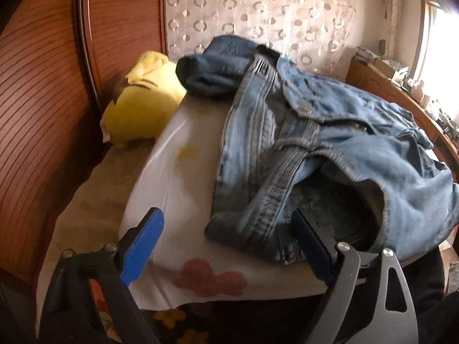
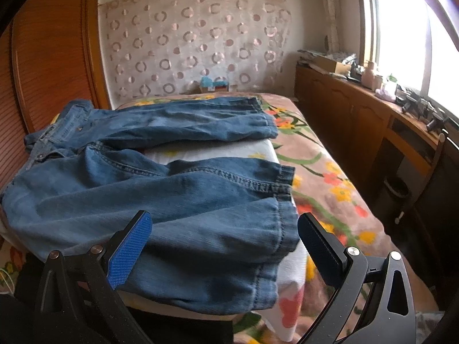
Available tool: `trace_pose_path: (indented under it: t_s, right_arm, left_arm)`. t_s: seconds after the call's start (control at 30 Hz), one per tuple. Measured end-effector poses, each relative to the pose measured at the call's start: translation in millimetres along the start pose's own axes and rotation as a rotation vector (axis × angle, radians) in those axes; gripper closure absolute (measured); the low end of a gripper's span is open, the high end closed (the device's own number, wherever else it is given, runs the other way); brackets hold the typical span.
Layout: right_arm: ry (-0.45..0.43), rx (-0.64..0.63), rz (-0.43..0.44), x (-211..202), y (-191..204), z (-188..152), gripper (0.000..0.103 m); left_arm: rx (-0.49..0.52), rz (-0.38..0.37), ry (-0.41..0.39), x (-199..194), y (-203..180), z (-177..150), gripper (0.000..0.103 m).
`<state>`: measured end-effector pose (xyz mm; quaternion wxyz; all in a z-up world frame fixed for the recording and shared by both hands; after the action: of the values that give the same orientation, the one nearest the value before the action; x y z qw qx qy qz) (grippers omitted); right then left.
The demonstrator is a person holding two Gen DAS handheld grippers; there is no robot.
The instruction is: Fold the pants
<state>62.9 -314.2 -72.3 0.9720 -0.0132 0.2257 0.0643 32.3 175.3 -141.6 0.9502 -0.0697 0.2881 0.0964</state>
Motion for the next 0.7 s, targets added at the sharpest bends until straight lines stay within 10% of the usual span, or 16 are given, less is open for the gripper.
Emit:
trace_pose_path:
  t_s: [0.7]
  right_arm:
    - [0.047, 0.029, -0.021, -8.0, -31.0, -14.0, 0.000]
  left_arm:
    - [0.016, -0.094, -0.071, -24.0, -15.9, 12.5, 0.083]
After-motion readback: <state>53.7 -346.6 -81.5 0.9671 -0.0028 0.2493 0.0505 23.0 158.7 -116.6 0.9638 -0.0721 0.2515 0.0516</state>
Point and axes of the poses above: each gripper's, at about its wrist camera, not at the fingertips, and x roughly the way its jaws point, y to its left, z to its top, the point moved 1 cm from there along x, roughly the way its jaws point, and after that the axes turned 13 degrees about -y, right-handed, at the moved point
